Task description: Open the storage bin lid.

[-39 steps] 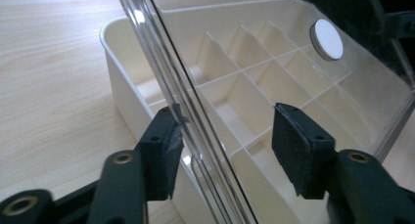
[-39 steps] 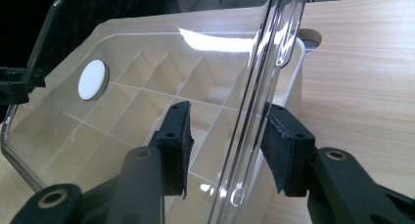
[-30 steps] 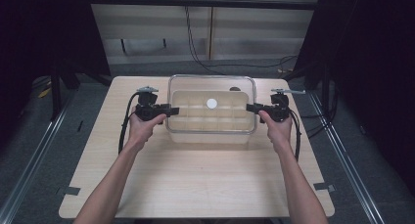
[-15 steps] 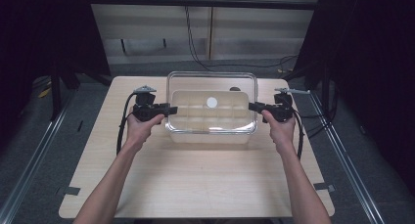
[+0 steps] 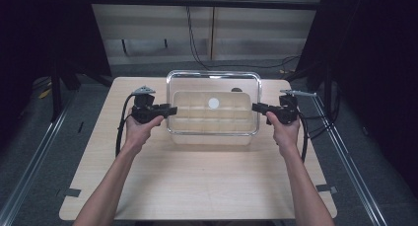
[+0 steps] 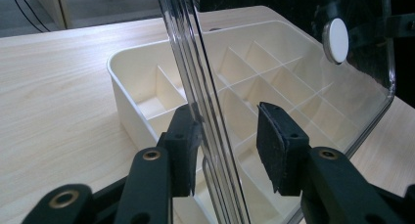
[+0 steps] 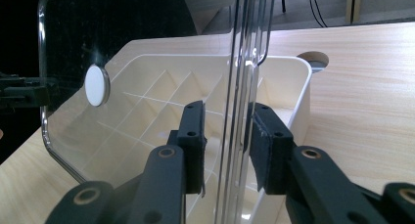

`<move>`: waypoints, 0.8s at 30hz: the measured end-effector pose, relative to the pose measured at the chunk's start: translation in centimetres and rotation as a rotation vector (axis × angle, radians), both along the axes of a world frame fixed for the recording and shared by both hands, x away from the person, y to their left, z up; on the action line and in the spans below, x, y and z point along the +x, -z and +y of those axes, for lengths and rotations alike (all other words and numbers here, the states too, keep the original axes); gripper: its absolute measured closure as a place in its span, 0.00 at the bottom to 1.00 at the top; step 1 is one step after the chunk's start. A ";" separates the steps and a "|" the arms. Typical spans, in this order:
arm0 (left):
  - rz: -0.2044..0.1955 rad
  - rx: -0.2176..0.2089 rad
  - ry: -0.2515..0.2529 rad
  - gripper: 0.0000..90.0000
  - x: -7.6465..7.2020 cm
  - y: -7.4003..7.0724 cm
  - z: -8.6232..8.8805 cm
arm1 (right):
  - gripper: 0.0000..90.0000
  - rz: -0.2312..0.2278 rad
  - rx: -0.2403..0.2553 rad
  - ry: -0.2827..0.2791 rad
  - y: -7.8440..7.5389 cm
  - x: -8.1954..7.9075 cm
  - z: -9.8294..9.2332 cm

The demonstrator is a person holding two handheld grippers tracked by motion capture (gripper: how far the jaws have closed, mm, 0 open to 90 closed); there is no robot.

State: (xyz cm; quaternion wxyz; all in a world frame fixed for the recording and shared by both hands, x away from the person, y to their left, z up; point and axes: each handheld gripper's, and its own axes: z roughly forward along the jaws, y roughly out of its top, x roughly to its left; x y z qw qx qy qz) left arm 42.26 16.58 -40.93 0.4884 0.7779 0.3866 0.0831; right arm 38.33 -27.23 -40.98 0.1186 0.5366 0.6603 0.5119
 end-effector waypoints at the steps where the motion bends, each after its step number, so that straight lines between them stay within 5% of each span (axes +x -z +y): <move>1: -0.009 0.011 0.002 0.67 -0.1 -0.1 0.0 | 0.77 -0.003 0.001 -0.001 -0.1 -0.1 0.0; 24: -0.037 -0.007 0.017 0.74 -1.7 -0.6 0.9 | 0.80 -0.037 0.000 -0.007 -0.7 -2.2 0.3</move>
